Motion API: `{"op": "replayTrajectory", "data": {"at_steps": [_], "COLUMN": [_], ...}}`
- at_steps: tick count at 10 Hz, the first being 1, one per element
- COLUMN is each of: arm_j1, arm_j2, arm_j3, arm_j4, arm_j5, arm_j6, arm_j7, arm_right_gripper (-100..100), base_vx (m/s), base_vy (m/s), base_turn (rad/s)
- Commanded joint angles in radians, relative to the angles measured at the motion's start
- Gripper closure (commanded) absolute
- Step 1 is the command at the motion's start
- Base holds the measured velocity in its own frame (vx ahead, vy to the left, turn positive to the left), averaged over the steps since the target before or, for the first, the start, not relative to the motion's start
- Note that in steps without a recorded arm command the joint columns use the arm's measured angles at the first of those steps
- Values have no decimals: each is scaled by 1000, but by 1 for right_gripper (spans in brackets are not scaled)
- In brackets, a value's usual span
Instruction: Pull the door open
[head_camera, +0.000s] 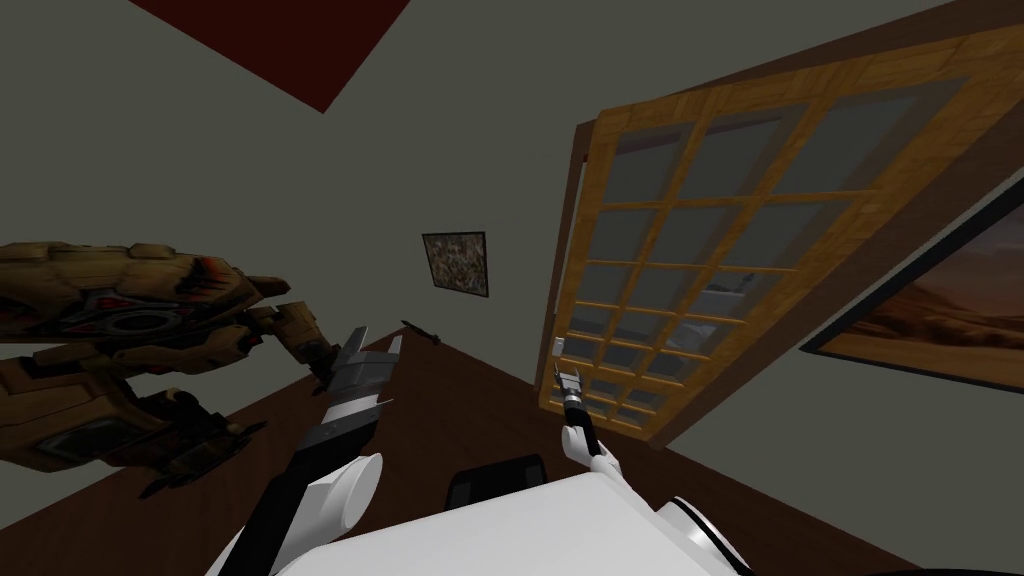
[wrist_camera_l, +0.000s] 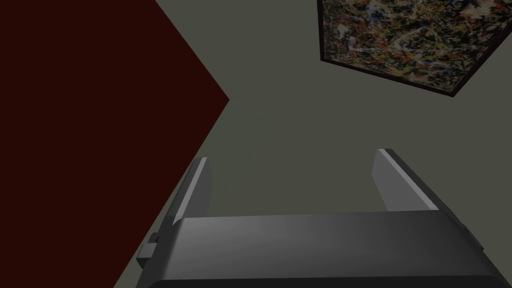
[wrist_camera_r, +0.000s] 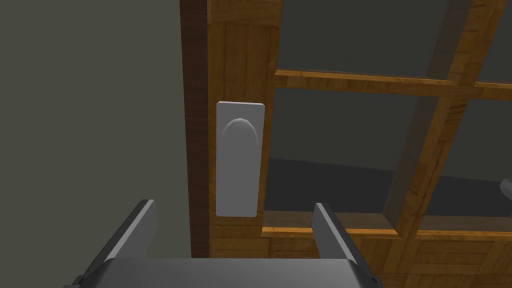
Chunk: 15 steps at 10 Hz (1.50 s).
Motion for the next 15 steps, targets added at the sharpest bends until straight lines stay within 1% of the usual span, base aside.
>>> {"op": "replayTrajectory", "data": {"at_steps": [1, 2, 3, 4, 5, 6, 8, 9, 10, 15], "arm_j1": [-2, 5, 5, 17, 21, 32, 45, 22, 22, 22], "arm_j2": [-15, -30, -30, -55, -64, -88, -115, -103, -103, -103], "arm_j3": [0, -2, -2, -5, -6, -9, -12, -9, -9, -9], "arm_j4": [25, 29, 29, 37, 39, 46, 54, 81, 81, 81], "arm_j5": [-1, -4, -4, -9, -11, -16, -21, -18, -18, -18], "arm_j6": [-13, -18, -18, -25, -27, -34, -42, -47, -47, -47], "arm_j7": [-25, -41, -41, -68, -78, -104, -133, -126, -126, -126], "arm_right_gripper": [-100, -100, -100, -100, -100, -100, -100, -100, 100, 100], "base_vx": [193, 187, 122, 156, 179, 208, 226, 97, -18, -18], "base_vy": [-25, -22, -3, -6, -3, -7, -19, -15, 5, 0], "base_turn": [55, 75, 34, 102, 103, 95, 101, 12, -18, 1]}}
